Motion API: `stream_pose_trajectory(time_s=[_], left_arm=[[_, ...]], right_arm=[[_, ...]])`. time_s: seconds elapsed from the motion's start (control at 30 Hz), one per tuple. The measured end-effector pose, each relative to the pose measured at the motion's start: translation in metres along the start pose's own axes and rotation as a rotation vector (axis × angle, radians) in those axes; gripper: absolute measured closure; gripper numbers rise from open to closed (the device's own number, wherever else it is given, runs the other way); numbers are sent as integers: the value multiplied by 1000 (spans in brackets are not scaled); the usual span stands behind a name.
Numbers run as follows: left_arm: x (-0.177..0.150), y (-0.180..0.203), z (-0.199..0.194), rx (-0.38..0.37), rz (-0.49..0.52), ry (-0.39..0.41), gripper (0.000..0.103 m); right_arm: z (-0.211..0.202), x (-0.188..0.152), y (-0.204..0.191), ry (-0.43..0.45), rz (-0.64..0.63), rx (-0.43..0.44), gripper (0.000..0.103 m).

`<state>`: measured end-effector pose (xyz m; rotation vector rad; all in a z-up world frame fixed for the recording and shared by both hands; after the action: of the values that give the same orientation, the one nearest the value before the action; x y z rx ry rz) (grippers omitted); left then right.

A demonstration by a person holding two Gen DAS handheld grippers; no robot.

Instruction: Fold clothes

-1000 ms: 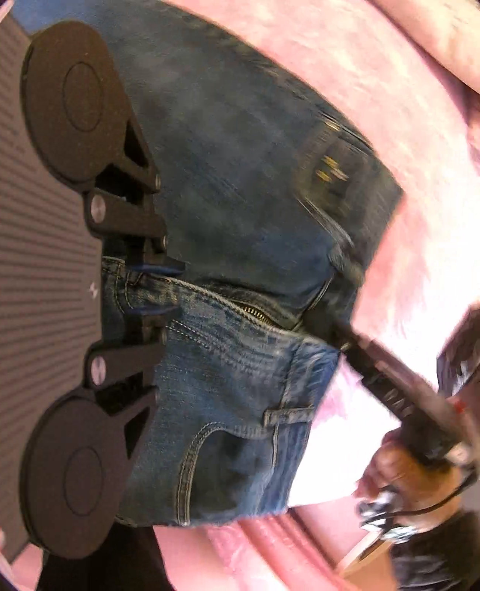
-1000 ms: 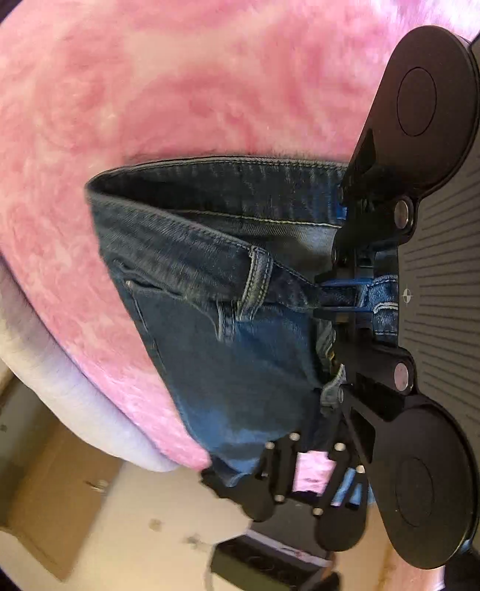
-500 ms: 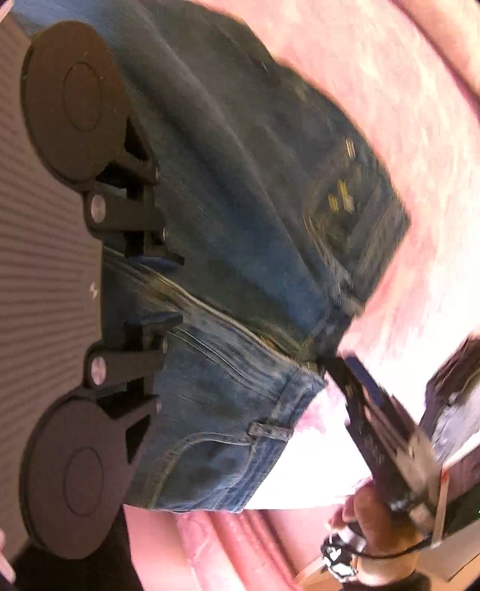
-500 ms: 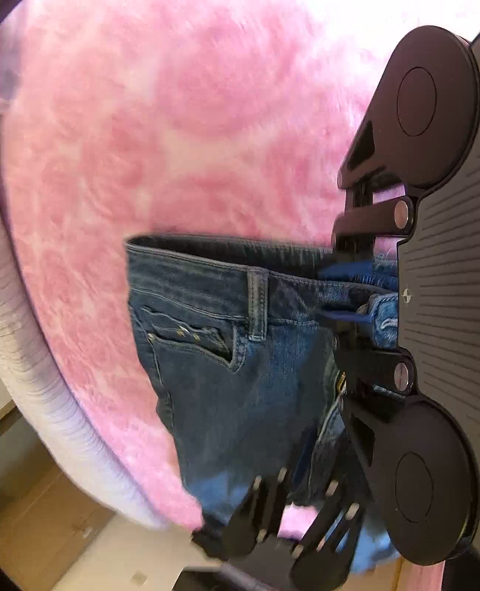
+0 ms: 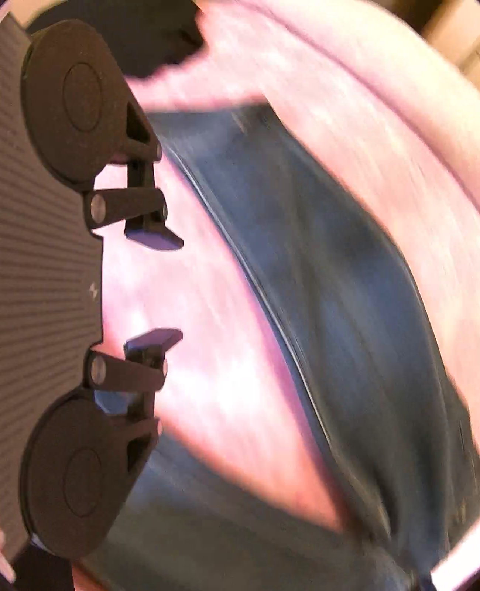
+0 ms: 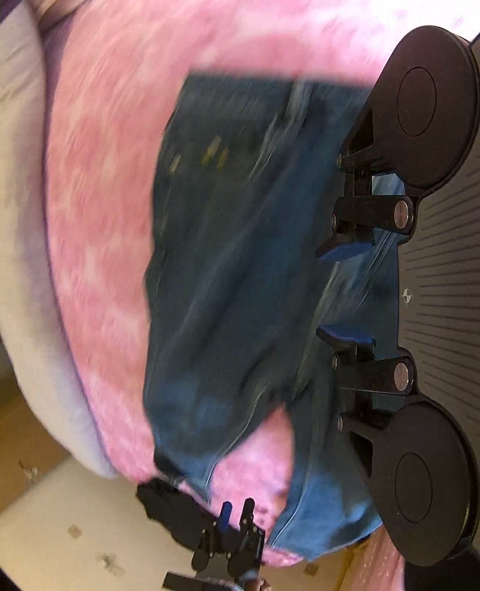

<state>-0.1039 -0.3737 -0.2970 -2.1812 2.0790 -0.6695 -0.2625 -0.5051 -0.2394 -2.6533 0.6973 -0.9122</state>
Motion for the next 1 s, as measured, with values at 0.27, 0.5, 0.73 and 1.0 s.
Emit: stream_pose_trajectory(time_s=[0.27,0.5,0.73,1.0], left_arm=[[-31,-108,85,77,179,41,54],[-56,-236,76,39,-120,168,93],[-81,-270,63,162,-206,187,77],[-88,-129,77,81,533,290,53]], right_arm=[[92,33,-115,-30,11,-84,54],[155,59,-192,-65,45,-122,51],[184,56,-216,-122,34,-164,46],[172,17,-206,-158,-59,-415,45]])
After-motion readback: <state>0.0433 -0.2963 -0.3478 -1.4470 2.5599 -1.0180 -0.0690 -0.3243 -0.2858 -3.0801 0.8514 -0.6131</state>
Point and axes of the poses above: each gripper's, at about its wrist camera, not at the fingertips, and z roughly the way its jaws point, y to its right, x to its top, the point moved 3 cm from there along z, roughly the way its jaws point, and after that the axes turned 5 degrees about y, right-handed, at the moved point
